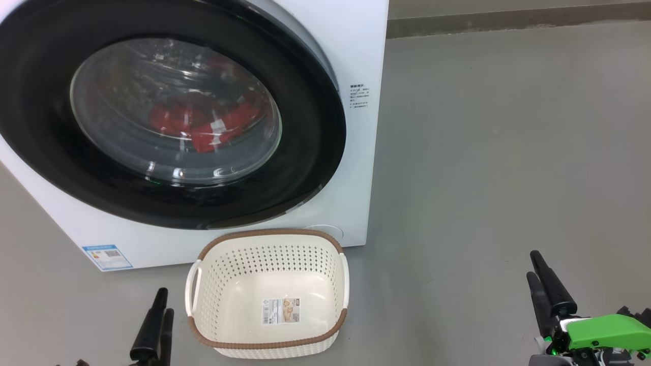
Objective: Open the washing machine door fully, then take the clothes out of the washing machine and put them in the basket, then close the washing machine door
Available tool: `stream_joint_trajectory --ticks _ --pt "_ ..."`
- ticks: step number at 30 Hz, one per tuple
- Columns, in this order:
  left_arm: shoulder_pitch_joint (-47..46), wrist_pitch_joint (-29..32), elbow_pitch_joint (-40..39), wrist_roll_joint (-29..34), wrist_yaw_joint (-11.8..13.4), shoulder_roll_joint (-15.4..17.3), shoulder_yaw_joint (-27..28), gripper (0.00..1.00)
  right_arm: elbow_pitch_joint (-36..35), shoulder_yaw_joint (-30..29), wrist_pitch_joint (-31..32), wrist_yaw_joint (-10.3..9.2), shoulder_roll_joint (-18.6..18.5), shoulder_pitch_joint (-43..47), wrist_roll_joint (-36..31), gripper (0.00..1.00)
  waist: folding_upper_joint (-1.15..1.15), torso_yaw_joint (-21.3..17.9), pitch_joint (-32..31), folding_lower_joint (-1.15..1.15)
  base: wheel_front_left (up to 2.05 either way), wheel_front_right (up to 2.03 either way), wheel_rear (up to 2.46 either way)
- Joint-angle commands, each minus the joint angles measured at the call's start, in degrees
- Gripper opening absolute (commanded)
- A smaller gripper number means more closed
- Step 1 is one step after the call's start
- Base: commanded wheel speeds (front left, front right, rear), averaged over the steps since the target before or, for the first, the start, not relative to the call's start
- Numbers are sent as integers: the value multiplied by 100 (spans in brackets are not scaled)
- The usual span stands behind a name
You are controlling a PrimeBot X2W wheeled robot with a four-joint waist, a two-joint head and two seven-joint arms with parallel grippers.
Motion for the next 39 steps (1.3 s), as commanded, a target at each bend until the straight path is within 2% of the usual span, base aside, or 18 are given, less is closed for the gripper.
stream_joint_trajectory --ticks 1,14,39 --pt "-64 -89 -210 161 -7 61 42 100 -183 43 -78 0 -114 -96 -150 100 0 3 2 0 0 0 0" --pt "4 -310 -424 1392 36 77 51 100 -263 199 -298 1 -194 -28 -1084 100 0 23 14 -1 0 0 0" --pt "185 -719 -712 3603 494 184 -335 100 -308 517 -702 1 -371 81 -2758 100 0 34 12 -1 0 0 0"
